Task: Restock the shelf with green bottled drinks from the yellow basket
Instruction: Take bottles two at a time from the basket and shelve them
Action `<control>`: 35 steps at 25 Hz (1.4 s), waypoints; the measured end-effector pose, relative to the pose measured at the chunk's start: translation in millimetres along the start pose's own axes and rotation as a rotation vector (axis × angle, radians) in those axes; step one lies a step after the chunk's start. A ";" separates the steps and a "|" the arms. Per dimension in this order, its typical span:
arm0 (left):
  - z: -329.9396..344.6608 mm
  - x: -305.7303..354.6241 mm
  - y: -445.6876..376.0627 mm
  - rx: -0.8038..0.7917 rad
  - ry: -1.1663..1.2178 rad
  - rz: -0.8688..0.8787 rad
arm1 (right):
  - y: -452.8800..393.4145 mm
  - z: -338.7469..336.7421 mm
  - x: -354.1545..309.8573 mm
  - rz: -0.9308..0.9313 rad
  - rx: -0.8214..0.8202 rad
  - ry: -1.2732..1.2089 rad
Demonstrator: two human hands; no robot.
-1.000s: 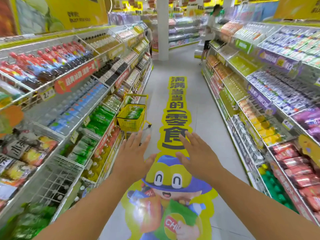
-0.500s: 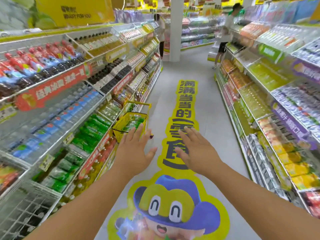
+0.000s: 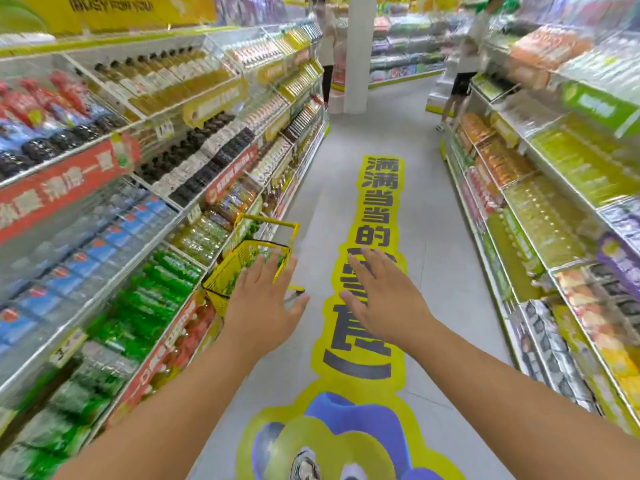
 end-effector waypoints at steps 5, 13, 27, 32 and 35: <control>70.2 -49.3 -106.0 -0.035 0.005 -0.040 | -122.2 64.6 23.7 0.027 -0.005 -0.023; 151.8 -97.3 -243.0 -0.066 -0.014 -0.023 | -263.9 141.7 61.8 0.027 -0.049 -0.060; 289.9 -165.5 -397.6 -0.129 -0.165 -0.376 | -514.0 301.1 124.7 -0.335 -0.263 -0.169; 314.3 -220.5 -410.2 -0.178 -0.199 -0.558 | -573.2 357.7 86.8 -0.451 -0.298 -0.252; 326.8 -260.3 -411.7 -0.171 -0.216 -0.633 | -601.4 392.5 53.7 -0.522 -0.362 -0.265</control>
Point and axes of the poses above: each hand's wrist, its own y-axis away from the middle knuckle, its own z-axis out of the palm, x = y × z, the point moved 2 cm from there along -y, towards the middle knuckle, and after that the axes turned 13 degrees about x, right-handed, at the moved point
